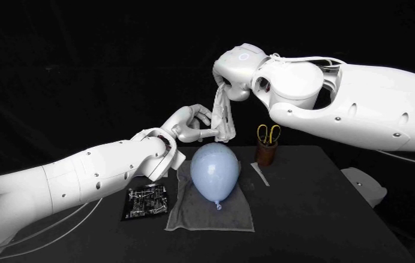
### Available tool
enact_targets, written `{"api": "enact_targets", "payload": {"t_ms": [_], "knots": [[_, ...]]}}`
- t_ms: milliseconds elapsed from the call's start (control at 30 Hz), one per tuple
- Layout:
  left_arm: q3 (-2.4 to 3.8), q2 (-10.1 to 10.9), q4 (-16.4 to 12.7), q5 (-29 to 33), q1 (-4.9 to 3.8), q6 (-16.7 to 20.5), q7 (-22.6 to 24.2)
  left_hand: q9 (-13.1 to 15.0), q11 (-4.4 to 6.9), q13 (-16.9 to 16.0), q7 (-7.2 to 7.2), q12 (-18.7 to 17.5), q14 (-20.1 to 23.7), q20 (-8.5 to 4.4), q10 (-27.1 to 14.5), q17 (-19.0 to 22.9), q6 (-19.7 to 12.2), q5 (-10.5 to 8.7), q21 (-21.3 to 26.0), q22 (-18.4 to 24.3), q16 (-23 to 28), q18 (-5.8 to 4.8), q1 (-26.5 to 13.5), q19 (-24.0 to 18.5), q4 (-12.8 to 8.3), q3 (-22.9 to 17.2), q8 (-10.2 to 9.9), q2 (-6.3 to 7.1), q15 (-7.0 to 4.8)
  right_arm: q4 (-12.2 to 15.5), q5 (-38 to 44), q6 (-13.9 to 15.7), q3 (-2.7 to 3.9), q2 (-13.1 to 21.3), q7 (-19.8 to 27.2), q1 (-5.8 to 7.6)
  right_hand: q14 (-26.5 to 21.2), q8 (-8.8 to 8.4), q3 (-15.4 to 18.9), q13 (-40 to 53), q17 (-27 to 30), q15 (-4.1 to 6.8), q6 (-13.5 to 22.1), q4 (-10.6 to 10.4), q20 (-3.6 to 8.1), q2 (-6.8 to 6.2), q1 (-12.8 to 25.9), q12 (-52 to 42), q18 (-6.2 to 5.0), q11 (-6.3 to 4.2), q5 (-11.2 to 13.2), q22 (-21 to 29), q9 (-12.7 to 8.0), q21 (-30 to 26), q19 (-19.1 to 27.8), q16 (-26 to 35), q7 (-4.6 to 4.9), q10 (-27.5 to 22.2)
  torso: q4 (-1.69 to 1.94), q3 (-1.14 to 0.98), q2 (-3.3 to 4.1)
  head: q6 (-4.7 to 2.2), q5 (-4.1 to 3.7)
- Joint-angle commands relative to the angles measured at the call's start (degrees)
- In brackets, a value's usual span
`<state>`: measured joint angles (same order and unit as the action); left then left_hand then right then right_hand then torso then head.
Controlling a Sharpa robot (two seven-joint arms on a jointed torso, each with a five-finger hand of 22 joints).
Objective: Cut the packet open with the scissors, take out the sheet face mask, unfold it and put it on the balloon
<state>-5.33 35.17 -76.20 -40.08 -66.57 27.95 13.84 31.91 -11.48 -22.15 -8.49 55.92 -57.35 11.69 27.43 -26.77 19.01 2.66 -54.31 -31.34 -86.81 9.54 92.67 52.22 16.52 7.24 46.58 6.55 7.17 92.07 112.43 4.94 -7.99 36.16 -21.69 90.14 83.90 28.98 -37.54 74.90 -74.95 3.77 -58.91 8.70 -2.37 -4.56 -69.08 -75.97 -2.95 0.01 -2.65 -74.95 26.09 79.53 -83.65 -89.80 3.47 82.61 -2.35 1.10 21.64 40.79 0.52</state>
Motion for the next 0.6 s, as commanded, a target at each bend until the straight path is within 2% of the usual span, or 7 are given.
{"api": "enact_targets", "payload": {"t_ms": [33,167,233,367,500,600], "knots": [[0.12,-0.47,0.28,-1.97,-0.05,2.08,-4.91,0.22,-0.16,-0.42,-6.97,1.25,-0.53,0.58,-1.50,-0.41,-1.74,0.00,-0.63,-0.20,-0.61,0.99,0.46,-0.14,0.18,-1.01,1.28,0.50,0.19,-0.14,0.14,-0.01,0.05,-0.23,-0.13,0.01,6.10,0.16,-0.30,5.74,-15.05,0.09,-0.34,-0.17,0.17,-0.41,-0.08,-0.32,0.86,-0.81,-0.18,-12.14,0.04,0.24,-3.61,-0.20,0.06,3.14,-0.01,-0.05,-0.03,0.14,0.02],[0.14,-0.85,0.58,-2.52,-0.06,3.05,-6.85,0.60,-0.29,-1.04,-7.23,3.29,-2.69,0.72,-1.94,-3.83,-2.80,0.08,-1.44,-0.53,-1.52,1.06,1.06,0.10,0.02,-2.23,3.29,0.43,0.36,-0.05,-0.04,-0.10,0.06,-0.31,-0.12,0.00,6.10,0.16,-0.36,5.77,-15.05,0.10,-0.38,-0.17,0.17,-0.42,-0.11,-0.36,0.88,-0.82,-0.19,-12.17,0.03,0.34,-3.64,-0.20,0.06,3.17,-0.04,-0.01,-0.03,0.15,0.04],[0.16,-0.97,0.64,-2.46,-0.06,3.64,-7.07,0.80,-0.29,-1.37,-7.18,4.63,-4.15,0.72,-1.70,-5.93,-2.79,0.09,-2.07,-0.79,-2.04,1.08,1.88,0.34,-0.11,-3.42,4.68,-0.13,0.28,-0.05,-0.09,-0.18,0.06,-0.30,-0.13,0.00,6.10,0.15,-0.45,5.80,-15.05,0.12,-0.43,-0.17,0.18,-0.43,-0.14,-0.39,0.89,-0.83,-0.21,-12.19,0.01,0.42,-3.67,-0.20,0.05,3.19,-0.02,-0.01,-0.04,0.20,-0.03],[0.28,-1.10,0.59,-1.40,-0.06,5.34,-6.29,0.63,0.20,-1.26,-6.80,6.37,-6.64,0.33,-0.40,-9.08,-1.49,0.15,-3.42,-1.34,-2.55,1.16,3.96,0.70,-0.51,-6.46,7.22,-2.37,-0.13,-0.20,-0.22,-0.38,0.06,-0.23,-0.17,-0.01,6.10,0.15,-0.45,5.80,-15.05,0.12,-0.43,-0.17,0.18,-0.43,-0.14,-0.39,0.89,-0.83,-0.21,-12.19,0.01,0.42,-3.67,-0.20,0.05,3.19,0.01,0.01,-0.02,0.13,-0.05],[0.37,-0.98,0.36,-0.28,-0.06,6.41,-5.28,-0.45,0.64,-0.04,-6.43,5.78,-7.77,-0.15,1.09,-10.13,0.03,0.17,-4.46,-1.80,-2.58,1.15,5.30,0.71,-0.19,-9.43,7.69,-4.28,-0.60,-0.38,-0.31,-0.63,0.06,-0.21,-0.21,-0.01,6.10,0.14,-0.51,5.82,-15.05,0.13,-0.47,-0.17,0.18,-0.44,-0.16,-0.41,0.90,-0.83,-0.23,-12.20,0.00,0.45,-3.68,-0.20,0.05,3.21,0.03,-0.02,-0.01,0.19,0.05],[0.40,-0.77,0.09,0.33,-0.06,6.99,-4.63,-1.44,0.68,0.86,-6.40,5.05,-7.75,-0.26,1.48,-9.77,0.36,0.17,-4.85,-1.97,-2.46,1.12,4.56,0.42,0.11,-10.77,7.33,-4.67,-0.68,-0.57,-0.42,-1.04,0.06,-0.25,-0.26,-0.01,6.10,0.14,-0.51,5.82,-15.05,0.13,-0.47,-0.17,0.18,-0.44,-0.16,-0.41,0.90,-0.83,-0.23,-12.20,0.00,0.45,-3.68,-0.20,0.05,3.21,0.00,-0.01,0.00,0.28,0.26]]}}
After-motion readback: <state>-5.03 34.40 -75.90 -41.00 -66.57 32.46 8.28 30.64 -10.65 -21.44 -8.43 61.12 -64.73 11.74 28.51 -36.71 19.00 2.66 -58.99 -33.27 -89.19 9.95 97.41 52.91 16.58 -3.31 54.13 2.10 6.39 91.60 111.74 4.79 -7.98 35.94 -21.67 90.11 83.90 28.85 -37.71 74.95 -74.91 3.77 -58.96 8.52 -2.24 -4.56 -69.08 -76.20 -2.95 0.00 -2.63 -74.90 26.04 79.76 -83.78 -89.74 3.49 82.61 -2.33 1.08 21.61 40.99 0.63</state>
